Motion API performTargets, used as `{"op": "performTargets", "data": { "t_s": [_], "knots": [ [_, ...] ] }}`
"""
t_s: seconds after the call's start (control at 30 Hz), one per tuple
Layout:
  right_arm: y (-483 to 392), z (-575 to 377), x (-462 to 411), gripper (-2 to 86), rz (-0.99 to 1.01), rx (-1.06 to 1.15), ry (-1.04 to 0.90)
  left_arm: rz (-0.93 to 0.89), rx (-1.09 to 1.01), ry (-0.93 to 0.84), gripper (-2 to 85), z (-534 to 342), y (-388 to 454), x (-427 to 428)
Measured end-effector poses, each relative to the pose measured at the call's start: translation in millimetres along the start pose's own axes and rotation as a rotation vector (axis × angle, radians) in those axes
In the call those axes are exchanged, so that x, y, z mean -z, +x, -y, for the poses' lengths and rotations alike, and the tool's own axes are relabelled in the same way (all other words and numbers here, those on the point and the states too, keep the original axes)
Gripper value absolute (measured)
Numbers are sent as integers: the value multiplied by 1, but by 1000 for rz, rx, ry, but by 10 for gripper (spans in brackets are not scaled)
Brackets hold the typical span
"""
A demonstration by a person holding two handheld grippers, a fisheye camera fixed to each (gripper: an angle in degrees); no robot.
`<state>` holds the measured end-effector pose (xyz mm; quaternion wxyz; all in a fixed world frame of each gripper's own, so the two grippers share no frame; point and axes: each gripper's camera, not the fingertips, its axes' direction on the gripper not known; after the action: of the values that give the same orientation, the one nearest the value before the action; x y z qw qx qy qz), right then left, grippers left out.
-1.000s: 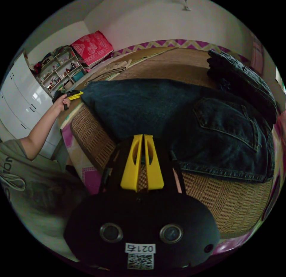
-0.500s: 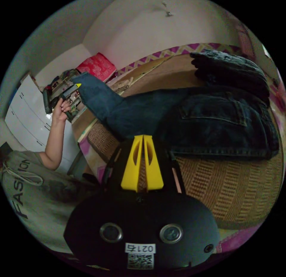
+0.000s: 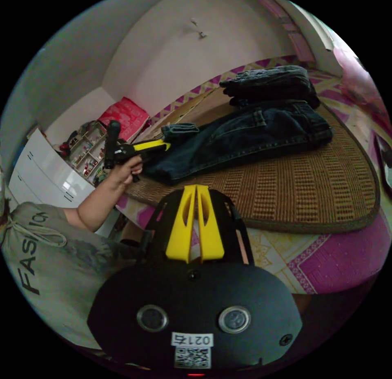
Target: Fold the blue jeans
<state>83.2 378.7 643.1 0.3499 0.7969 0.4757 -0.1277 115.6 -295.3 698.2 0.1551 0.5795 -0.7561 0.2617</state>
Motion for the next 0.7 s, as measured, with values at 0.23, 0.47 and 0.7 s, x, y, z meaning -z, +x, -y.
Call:
{"op": "performTargets", "data": {
  "t_s": [0.23,0.47,0.7],
  "knots": [
    [56,35,29,87,-55,-173,76,-35,-55,-83,18,2,39,-36],
    [172,62,67,136,-86,-608,316,-235,-38,283,-3,-28,15,12],
    [237,91,36,87,80,-877,433,-372,160,244,-9,-63,-44,13]
  ]
}}
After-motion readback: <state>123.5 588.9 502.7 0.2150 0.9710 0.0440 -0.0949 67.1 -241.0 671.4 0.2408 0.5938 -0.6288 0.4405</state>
